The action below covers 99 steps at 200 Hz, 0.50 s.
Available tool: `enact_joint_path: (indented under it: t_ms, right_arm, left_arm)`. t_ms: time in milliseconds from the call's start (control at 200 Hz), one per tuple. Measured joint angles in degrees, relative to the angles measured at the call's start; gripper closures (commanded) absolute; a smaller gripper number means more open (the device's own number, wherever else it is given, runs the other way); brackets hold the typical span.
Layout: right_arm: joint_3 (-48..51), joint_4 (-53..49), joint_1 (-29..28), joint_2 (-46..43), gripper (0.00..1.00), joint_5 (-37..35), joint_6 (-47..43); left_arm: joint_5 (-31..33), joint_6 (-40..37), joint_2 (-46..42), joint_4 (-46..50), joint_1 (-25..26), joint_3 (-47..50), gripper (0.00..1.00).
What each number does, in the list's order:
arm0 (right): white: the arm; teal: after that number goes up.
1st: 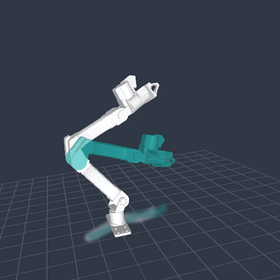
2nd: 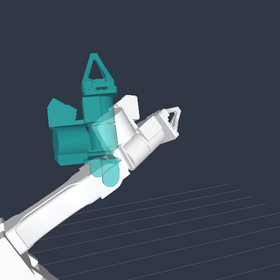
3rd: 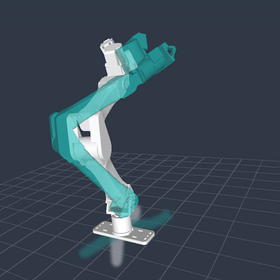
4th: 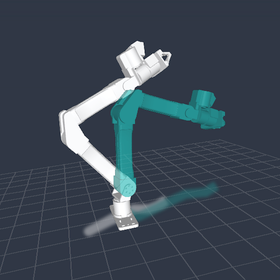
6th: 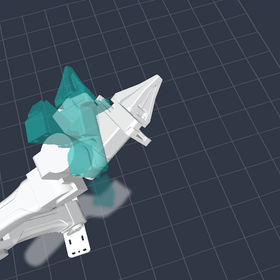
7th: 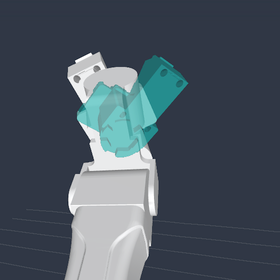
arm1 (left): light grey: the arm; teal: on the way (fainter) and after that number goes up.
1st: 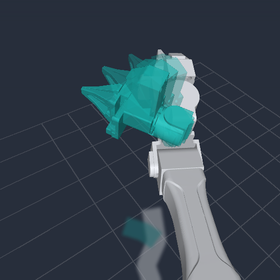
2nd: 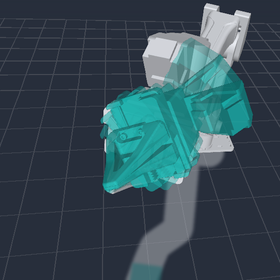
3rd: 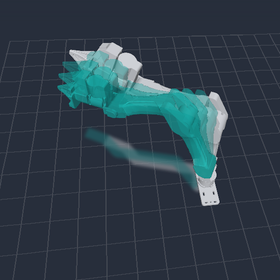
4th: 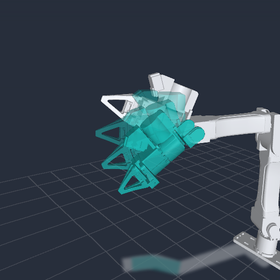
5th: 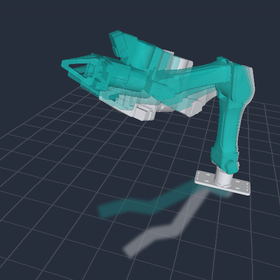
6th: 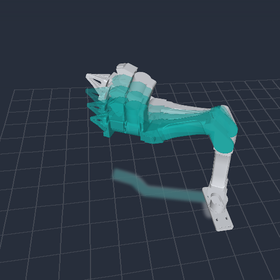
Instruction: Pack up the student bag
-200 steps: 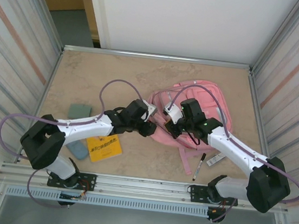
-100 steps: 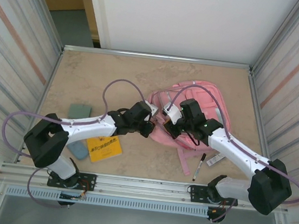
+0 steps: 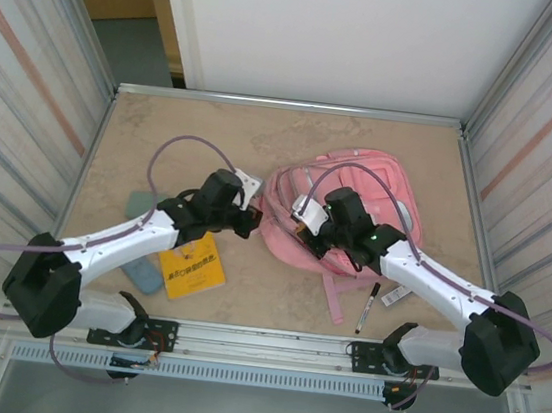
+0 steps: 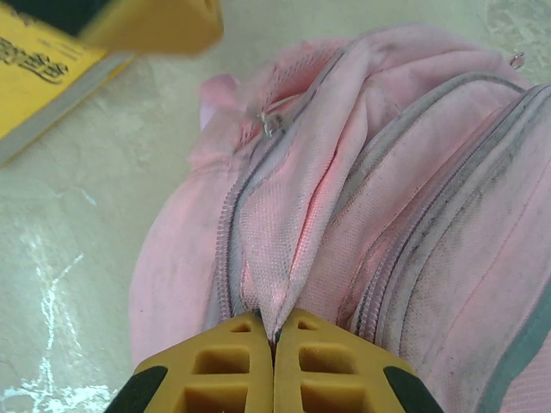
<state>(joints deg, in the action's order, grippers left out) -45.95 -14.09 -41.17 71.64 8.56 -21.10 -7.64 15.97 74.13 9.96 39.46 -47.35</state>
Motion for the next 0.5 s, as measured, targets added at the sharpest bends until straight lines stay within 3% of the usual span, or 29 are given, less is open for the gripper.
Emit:
enact_joint_path:
  t_ms: [150, 170, 215, 246, 371, 496]
  right_arm:
    - [-0.79, 0.33, -0.35, 3.28, 1.0, -1.36, -4.61]
    - [-1.16, 0.28, -0.35, 3.85, 1.0, -1.38, -5.29]
    - [-1.9, 0.26, -0.35, 4.7, 1.0, -1.33, -6.82]
    - [-2.29, 0.15, -0.31, 4.92, 1.0, -1.25, -7.93]
    - [-2.93, -0.59, 0.83, 4.42, 1.0, 0.94, -10.43]
    - [-2.93, -0.94, 2.51, 3.13, 1.0, 3.93, -10.8]
  left_arm:
    - [-3.13, -0.35, 1.53, 0.09, -2.08, 0.15, 1.0]
    - [-3.63, -0.55, 1.81, 0.07, -2.08, 0.15, 0.93]
    - [-4.87, -1.44, 2.29, -0.11, -2.08, 0.15, 0.65]
    - [-5.9, -2.01, 2.47, -0.5, -2.08, 0.24, 0.57]
    - [-11.34, -4.59, 2.49, -2.14, -2.36, 0.31, 0.48]
    - [-14.29, -5.31, 2.73, -4.09, -2.36, 0.68, 0.47]
